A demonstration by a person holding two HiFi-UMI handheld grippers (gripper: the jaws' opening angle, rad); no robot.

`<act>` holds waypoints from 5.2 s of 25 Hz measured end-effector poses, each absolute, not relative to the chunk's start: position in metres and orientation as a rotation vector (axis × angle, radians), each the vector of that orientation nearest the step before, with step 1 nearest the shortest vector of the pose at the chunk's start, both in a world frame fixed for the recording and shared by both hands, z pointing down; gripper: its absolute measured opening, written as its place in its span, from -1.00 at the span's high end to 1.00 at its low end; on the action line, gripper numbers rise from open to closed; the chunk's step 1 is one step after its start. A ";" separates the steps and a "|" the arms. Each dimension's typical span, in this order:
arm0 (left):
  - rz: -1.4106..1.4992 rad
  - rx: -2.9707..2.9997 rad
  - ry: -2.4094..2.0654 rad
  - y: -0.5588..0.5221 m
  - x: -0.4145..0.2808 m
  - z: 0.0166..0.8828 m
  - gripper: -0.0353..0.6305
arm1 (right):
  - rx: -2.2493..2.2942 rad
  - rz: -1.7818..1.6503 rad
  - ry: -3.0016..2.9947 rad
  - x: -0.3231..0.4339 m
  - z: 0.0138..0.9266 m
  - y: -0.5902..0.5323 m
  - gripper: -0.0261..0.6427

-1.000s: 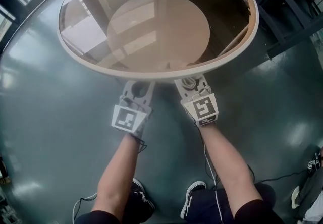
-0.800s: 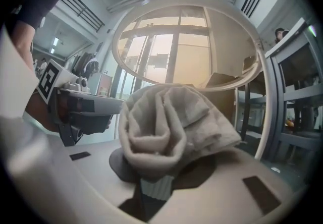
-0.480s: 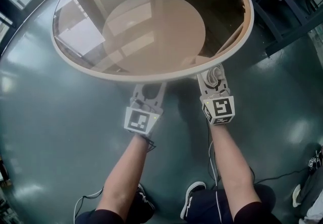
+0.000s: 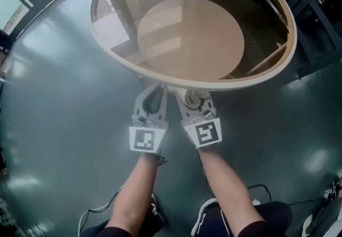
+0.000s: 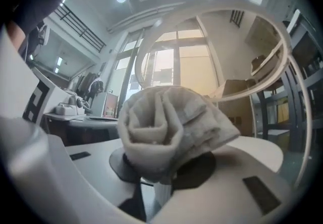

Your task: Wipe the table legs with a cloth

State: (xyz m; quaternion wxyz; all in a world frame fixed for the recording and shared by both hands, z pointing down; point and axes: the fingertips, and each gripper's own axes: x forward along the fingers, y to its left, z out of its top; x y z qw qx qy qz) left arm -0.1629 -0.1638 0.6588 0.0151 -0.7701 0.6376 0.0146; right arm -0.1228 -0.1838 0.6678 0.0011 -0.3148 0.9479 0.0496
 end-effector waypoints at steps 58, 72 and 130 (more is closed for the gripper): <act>0.014 -2.593 1.880 -0.150 -0.091 0.679 0.82 | -1.466 -0.041 2.958 -0.037 0.708 -0.228 0.66; 0.027 -2.523 1.926 -0.139 -0.128 0.659 0.82 | -1.408 -0.014 2.853 -0.055 0.656 -0.225 0.66; -0.111 -3.033 1.361 0.084 0.042 -0.084 0.83 | -0.451 -0.474 3.154 0.141 -0.083 0.101 0.67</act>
